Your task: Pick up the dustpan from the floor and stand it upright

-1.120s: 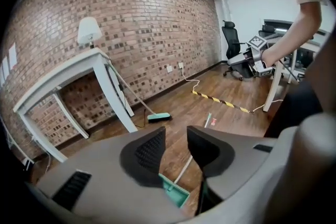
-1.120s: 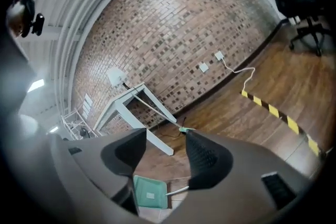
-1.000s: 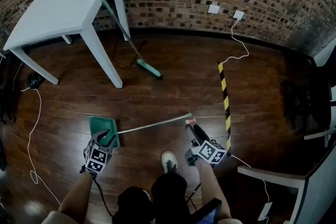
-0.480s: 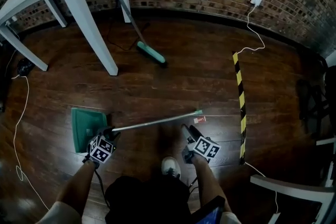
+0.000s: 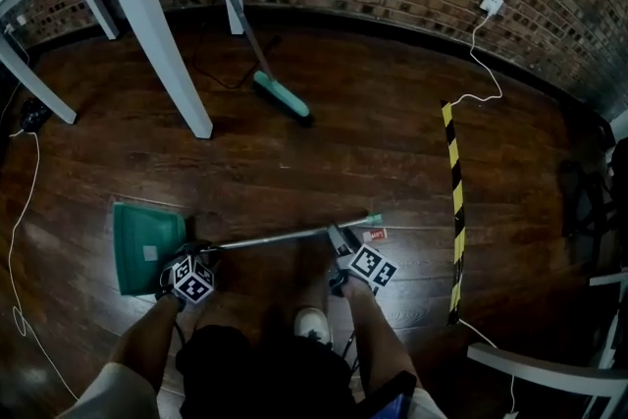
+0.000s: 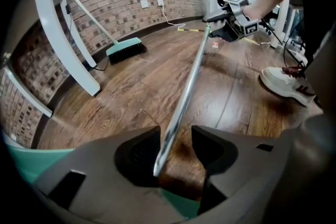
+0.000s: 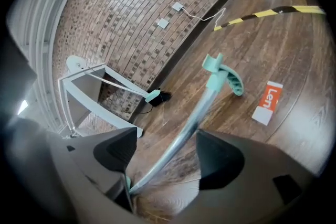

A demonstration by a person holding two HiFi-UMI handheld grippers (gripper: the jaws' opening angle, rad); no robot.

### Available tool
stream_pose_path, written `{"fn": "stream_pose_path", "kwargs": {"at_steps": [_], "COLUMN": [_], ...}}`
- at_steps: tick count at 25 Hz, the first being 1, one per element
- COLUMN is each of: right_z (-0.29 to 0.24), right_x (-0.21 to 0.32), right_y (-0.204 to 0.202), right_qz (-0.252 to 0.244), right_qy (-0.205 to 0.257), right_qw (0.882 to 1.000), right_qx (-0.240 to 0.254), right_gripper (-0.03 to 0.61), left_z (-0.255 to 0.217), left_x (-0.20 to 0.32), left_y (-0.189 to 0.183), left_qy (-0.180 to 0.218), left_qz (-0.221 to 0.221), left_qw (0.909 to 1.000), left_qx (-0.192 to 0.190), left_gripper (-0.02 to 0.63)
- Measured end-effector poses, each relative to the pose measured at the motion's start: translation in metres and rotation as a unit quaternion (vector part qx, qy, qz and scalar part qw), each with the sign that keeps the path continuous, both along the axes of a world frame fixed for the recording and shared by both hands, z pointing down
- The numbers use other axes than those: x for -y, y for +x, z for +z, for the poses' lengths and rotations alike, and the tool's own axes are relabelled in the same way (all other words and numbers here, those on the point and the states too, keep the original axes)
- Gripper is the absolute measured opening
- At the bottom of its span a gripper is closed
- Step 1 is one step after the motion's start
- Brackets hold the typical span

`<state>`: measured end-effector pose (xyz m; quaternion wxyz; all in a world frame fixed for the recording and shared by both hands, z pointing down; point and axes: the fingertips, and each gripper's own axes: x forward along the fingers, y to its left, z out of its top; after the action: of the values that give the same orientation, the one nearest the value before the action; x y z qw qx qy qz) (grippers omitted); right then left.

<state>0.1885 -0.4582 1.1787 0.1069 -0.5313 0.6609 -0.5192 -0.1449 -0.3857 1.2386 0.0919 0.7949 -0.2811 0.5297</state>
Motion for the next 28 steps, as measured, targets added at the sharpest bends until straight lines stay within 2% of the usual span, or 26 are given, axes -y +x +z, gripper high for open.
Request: {"fn": "stream_pose_path", "kwargs": {"at_steps": [8,11,12,14,16,18,19,20,22,24,28], "right_z": [0.032,0.044,0.043,0.035,0.027,0.027,0.028,0.029,0.025,0.009,-0.057], "right_x": [-0.003,-0.001,0.002,0.01,0.013,0.015,0.016,0.017,0.02,0.024,0.035], "right_y": [0.009,0.01,0.009,0.007,0.005,0.0,-0.003,-0.003,-0.003,-0.002,-0.003], "right_qz": [0.048,0.05,0.047,0.048,0.05,0.04,0.035,0.035,0.047,0.053,0.041], "right_qy": [-0.048,-0.066,-0.058,-0.035,-0.018,-0.02,-0.027,-0.034,-0.035,-0.014,0.07], "right_qw": [0.998,0.997,0.997,0.998,0.999,0.999,0.999,0.999,0.998,0.998,0.996], "right_qx": [0.014,-0.006,-0.007,0.0,0.012,0.019,0.018,0.016,0.019,0.016,-0.034], "right_gripper": [0.368,0.327,0.322,0.255,0.244,0.243,0.212,0.121,0.113,0.112,0.114], "left_z": [0.025,0.024,0.024,0.024,0.025,0.025,0.025,0.025,0.025,0.019,-0.003], "left_x": [0.012,0.022,0.023,0.022,0.018,0.015,0.016,0.017,0.02,0.023,0.029], "left_y": [-0.01,-0.01,-0.009,-0.006,-0.003,-0.002,-0.002,-0.002,-0.002,0.001,0.011], "left_qy": [0.008,0.016,0.017,0.02,0.021,0.023,0.025,0.029,0.035,0.04,0.064], "left_qz": [0.041,0.029,0.031,0.04,0.045,0.059,0.068,0.075,0.077,0.074,0.061], "left_qw": [0.9978,0.9984,0.9984,0.9979,0.9975,0.9963,0.9954,0.9945,0.9942,0.995,0.996], "left_qx": [0.051,0.046,0.045,0.047,0.051,0.058,0.063,0.067,0.066,0.054,0.013], "left_gripper": [0.201,0.2,0.177,0.123,0.123,0.121,0.117,0.115,0.112,0.115,0.113]}}
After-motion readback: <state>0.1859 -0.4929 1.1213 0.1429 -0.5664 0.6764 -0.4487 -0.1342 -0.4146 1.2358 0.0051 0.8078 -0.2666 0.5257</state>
